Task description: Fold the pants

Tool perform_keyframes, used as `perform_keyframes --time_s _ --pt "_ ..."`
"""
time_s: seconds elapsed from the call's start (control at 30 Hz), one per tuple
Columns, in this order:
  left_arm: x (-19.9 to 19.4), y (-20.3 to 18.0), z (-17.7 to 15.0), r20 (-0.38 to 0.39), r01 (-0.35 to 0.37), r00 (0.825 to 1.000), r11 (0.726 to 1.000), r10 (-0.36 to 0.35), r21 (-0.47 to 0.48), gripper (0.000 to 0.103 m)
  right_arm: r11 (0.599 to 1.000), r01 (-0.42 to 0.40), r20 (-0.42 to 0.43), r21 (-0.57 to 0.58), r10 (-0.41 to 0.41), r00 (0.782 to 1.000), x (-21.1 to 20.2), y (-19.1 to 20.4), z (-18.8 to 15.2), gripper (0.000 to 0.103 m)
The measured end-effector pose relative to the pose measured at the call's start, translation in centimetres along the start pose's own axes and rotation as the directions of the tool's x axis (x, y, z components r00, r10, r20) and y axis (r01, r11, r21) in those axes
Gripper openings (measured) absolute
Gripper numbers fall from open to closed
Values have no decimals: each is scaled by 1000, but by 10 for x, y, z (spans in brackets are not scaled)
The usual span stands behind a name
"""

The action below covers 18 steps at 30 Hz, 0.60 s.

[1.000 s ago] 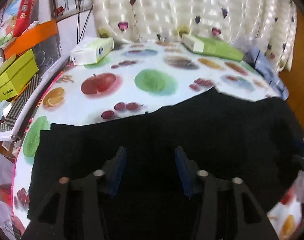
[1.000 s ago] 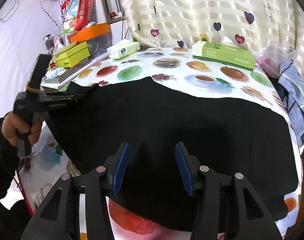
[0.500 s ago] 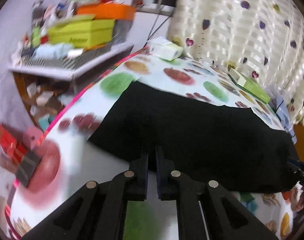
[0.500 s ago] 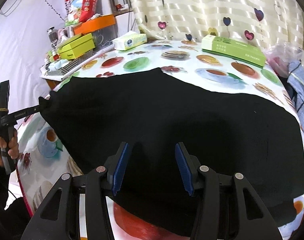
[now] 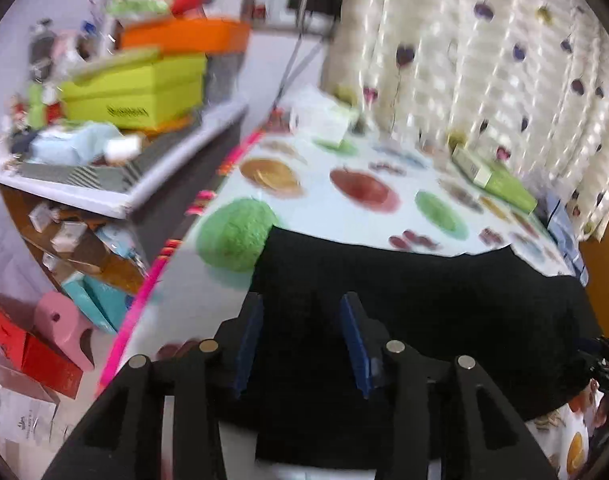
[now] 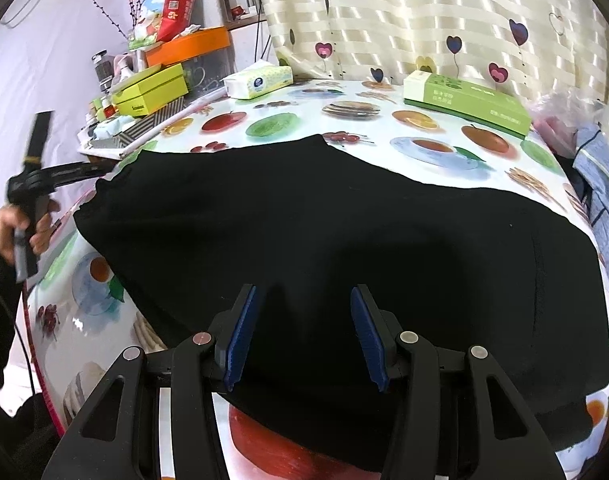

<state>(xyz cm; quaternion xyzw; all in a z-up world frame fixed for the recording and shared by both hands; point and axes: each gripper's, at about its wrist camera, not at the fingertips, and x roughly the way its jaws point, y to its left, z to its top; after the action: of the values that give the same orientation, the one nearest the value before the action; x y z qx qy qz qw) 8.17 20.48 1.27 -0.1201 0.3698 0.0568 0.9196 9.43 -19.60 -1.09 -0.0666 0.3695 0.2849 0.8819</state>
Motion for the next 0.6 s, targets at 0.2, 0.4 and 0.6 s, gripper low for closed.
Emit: perform_keyframes --time_s 0.2,0.4,0.6 --pt "31 -8 7 -63 -20 998 999 23 47 43 1000 13 -8 4 -13 1000 -1 -4 -2 49" --pt "33 -32 2 -47 -88 994 975 99 203 29 1000 13 -5 15 -13 1000 -1 -7 0 49" --pt "29 -44 2 -9 -146 988 948 155 282 3 999 28 11 24 -28 1000 -8 -9 -1 49"
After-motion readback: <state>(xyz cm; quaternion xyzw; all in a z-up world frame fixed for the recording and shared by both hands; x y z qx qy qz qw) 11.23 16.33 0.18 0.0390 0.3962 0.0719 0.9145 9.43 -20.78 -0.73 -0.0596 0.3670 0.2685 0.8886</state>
